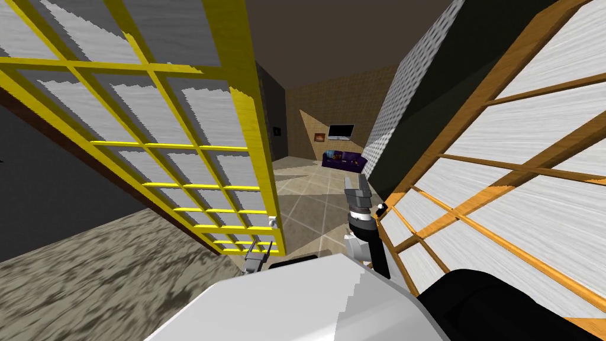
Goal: Push the door open
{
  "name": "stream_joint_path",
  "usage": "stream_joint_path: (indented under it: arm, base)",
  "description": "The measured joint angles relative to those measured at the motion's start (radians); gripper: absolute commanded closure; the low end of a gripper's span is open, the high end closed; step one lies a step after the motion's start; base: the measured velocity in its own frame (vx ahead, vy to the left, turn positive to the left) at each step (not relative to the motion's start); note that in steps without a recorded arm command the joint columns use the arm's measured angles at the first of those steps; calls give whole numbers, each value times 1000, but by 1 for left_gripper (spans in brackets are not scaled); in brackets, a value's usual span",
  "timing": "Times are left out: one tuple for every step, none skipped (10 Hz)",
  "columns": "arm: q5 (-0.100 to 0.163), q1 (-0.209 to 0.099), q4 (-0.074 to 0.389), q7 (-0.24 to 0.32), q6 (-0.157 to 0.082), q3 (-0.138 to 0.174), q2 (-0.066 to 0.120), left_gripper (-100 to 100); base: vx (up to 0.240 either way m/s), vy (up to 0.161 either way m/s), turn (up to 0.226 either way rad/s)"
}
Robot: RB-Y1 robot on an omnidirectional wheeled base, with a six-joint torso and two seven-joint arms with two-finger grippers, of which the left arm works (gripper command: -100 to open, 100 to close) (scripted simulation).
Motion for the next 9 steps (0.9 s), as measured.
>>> stream_joint_path:
  arm:
    - [1,-7,2,0,4,2,2,-100]
    - [1,-12,0,0,10,4,0,-100]
    - [1,-16,-4,1,17,5,-6,-100]
    - [1,-20,-11,3,28,5,-18,-100]
    - [1,-21,-12,3,30,5,-20,100]
    - [1,-21,-11,3,29,5,-19,100]
    - [1,-21,-11,3,28,5,-18,100]
    - [1,-20,-11,3,28,5,-18,100]
    - [1,-20,-11,3,28,5,-18,100]
  base:
    - [201,-39,-15]
    - [209,-36,-21]
    - [186,-39,-6]
    - [86,-18,1]
    - [-10,2,3]
    - [-35,7,-1]
    - [-30,7,-2]
    - [-20,4,-1]
    - [-9,2,0]
